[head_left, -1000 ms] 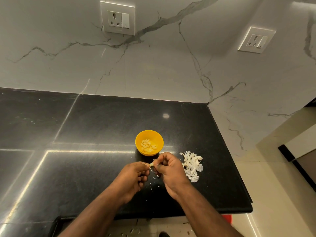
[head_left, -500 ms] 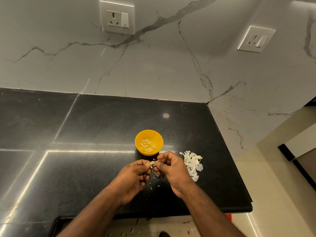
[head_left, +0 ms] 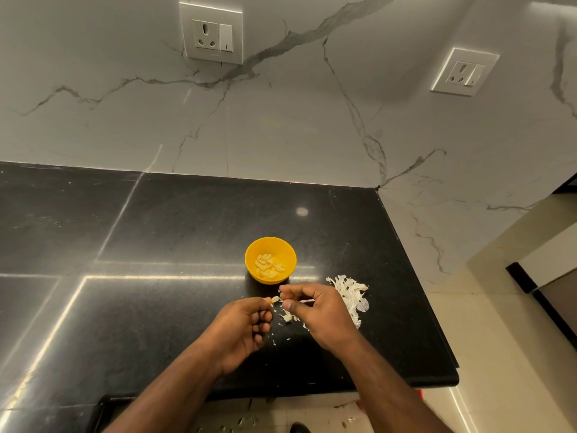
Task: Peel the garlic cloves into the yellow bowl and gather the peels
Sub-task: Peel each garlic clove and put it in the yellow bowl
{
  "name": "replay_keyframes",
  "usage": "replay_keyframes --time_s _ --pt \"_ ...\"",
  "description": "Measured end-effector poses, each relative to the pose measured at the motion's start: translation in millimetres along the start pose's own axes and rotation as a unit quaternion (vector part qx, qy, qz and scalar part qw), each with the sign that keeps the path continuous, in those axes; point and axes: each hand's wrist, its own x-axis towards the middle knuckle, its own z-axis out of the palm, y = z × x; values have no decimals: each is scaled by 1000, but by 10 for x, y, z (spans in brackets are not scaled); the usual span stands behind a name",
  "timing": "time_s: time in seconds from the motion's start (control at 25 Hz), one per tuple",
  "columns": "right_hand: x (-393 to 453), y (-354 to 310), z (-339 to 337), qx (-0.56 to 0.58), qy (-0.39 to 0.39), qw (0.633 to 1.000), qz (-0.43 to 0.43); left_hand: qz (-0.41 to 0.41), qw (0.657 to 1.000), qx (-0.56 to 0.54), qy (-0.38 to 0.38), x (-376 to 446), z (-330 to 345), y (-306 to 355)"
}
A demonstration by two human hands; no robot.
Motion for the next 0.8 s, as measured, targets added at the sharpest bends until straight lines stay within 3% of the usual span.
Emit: replay_keyframes --time_s 0.2,0.36,0.52,0.8 --pt "-14 -40 61 -63 10 997 -43 26 999 28 12 -14 38 -2" --pt "-39 -50 104 85 -3 996 31 62 998 28 -11 -41 47 -6" --pt "-59 -16 155 235 -23 966 104 66 997 16 -29 -81 83 -1" --pt "-54 -13 123 214 -15 972 95 107 994 8 -28 -34 47 -72"
